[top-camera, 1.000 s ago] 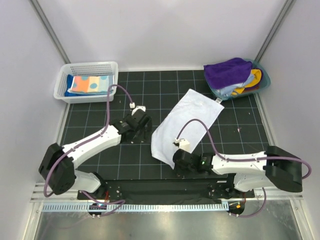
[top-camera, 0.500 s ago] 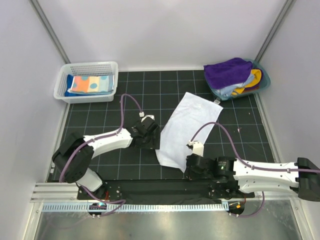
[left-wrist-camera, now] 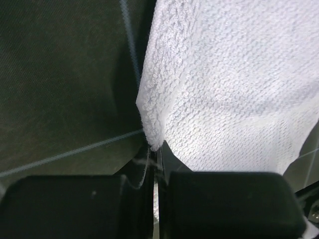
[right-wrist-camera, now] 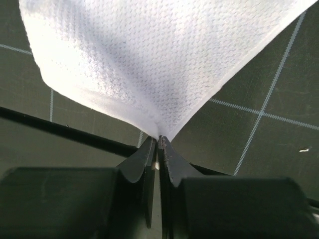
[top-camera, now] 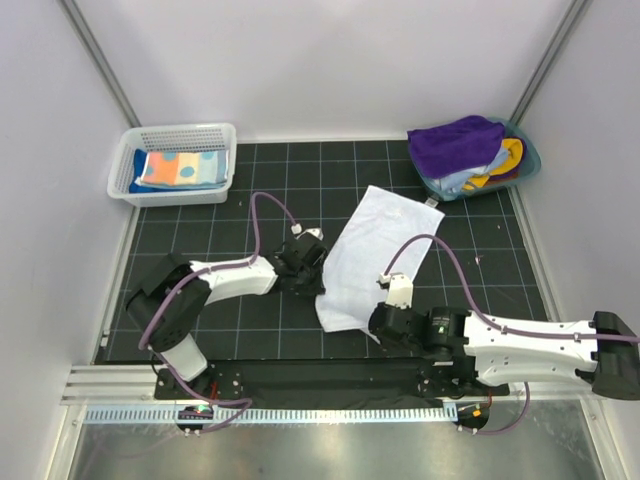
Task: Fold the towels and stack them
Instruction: Move the towel to the center of the board
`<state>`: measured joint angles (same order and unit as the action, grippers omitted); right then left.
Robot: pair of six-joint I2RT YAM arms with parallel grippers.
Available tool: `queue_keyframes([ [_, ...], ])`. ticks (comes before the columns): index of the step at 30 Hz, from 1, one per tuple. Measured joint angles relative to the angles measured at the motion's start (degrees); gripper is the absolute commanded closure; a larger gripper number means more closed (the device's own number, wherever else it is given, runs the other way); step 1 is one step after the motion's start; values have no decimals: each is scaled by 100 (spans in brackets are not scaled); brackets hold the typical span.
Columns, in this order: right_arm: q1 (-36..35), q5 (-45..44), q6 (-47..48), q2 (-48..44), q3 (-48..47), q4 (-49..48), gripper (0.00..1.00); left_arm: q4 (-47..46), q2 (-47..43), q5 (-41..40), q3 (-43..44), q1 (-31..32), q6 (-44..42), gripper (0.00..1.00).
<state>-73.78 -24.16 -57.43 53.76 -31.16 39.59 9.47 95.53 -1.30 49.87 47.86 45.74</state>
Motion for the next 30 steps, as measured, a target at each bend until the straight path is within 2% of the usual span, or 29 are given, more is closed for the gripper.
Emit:
queue_keyframes([
  [6, 0, -107, 81, 81, -374, 216, 87, 1335, -348, -496, 221, 11, 15, 100],
  [9, 0, 81, 229, 118, -501, 216, 87, 2122, -778, -732, 306, -13, 20, 99],
  [12, 0, 431, 393, 151, -529, 181, 88, 2815, -1464, -767, 258, -33, 48, 94],
  [18, -323, 1335, 505, 13, -380, 168, 88, 3257, -2732, -103, -662, 20, 503, 93],
  [21, -662, 1613, 450, -271, -289, 280, 87, 3403, -3064, 350, -1248, 249, 852, 87],
  [23, -798, 1766, 435, -483, -291, 343, 80, 3467, -3154, 568, -1392, 463, 1023, 78],
  [26, -820, 1915, 466, -610, -315, 490, 59, 3512, -3163, 732, -1388, 682, 1104, 45],
  [27, -820, 1917, 487, -605, -334, 529, 46, 3576, -3150, 748, -1344, 706, 1084, 41],
  [30, -824, 1646, 476, -411, -610, 765, 33, 3976, -2999, 540, -905, 715, 916, 29],
])
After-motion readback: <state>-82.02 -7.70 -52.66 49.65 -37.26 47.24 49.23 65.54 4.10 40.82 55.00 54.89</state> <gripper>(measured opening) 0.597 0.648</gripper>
